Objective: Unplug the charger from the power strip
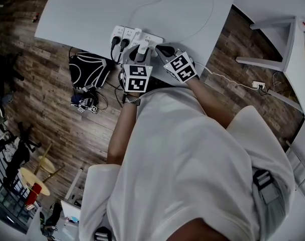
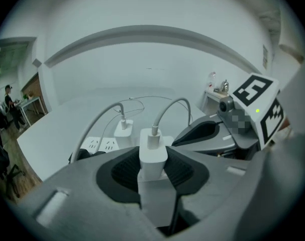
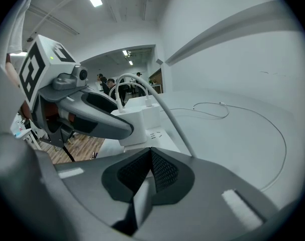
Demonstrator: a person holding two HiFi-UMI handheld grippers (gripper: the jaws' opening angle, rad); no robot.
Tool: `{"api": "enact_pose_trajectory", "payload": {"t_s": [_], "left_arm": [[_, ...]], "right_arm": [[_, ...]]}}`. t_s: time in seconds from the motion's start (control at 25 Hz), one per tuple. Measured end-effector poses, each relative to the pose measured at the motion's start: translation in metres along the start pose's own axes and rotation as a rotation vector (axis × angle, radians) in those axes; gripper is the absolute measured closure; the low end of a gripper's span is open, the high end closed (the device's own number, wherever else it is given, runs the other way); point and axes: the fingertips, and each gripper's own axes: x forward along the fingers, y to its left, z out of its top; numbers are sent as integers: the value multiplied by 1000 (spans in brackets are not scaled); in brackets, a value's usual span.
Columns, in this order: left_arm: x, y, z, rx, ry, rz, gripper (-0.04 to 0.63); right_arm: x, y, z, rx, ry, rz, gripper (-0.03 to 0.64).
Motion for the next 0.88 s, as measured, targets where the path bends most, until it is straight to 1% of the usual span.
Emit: {"api": "enact_pose_trajectory", "payload": {"t_s": [0.04,0.08,0.2,0.28,0.44,0.6,0.72,0.84,0.88], "left_arm": [[0,-1,0,22,5,6,453],[0,-1,0,28,7,8,453],[1,0,-1,16,5,-3,453],[1,1,-1,-6,4,-12,453],[-1,3,-1,-86,-8,-48,453],[-3,4,-1,-105,-18,-56,453],[-2,3,0,-79,-11,-49,453],[-1,0,0,10,4,-20,453],[-1,-1,0,27,6,-13,453]], "right_arm": [[0,0,0,0,0,0,615],[0,0,0,1,0,0,615],[1,0,0,-2,0,-1,615],[2,0,0,-2,-1,-2,615],[1,0,-1,-3,3,-4,615],[-1,1,-1,-3,4,-5,615],[-1,0,1,-3,-2,-4,615],[0,0,0,-5,-6,-5,615],[0,0,0,-5,-5,-6,615]]}}
